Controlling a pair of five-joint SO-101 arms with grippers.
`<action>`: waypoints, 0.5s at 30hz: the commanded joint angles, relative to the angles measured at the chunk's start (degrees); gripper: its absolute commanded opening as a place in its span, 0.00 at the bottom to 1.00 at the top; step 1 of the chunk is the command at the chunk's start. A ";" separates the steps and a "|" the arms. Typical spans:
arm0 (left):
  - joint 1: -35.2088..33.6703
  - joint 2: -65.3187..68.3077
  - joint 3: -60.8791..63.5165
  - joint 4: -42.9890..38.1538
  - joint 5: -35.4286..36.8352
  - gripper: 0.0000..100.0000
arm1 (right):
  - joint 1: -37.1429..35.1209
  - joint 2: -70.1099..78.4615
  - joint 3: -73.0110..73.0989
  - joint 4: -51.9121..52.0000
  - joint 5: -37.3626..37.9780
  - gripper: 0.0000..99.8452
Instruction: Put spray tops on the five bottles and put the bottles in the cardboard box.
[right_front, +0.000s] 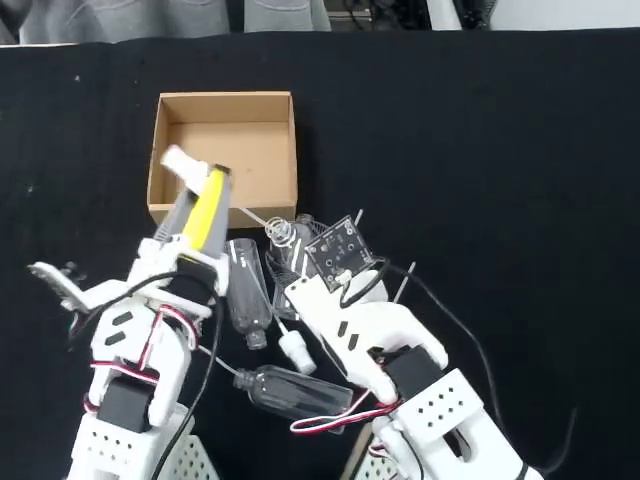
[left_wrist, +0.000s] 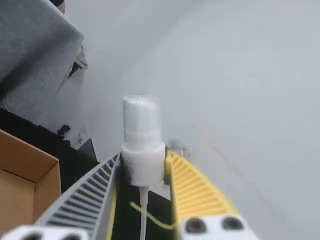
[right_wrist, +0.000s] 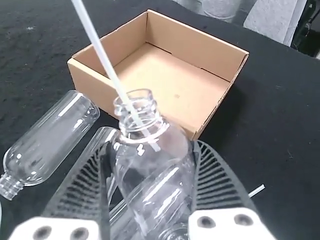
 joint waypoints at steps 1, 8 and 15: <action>3.65 -0.44 -0.22 -0.97 -3.16 0.03 | -0.70 -1.89 -0.92 -2.02 0.26 0.07; 6.46 -0.44 0.84 -0.88 -5.98 0.03 | -0.62 -1.89 -0.92 -1.93 0.26 0.07; 7.60 -0.44 1.27 -0.88 -8.00 0.03 | -0.62 -3.21 -0.75 -1.76 0.26 0.07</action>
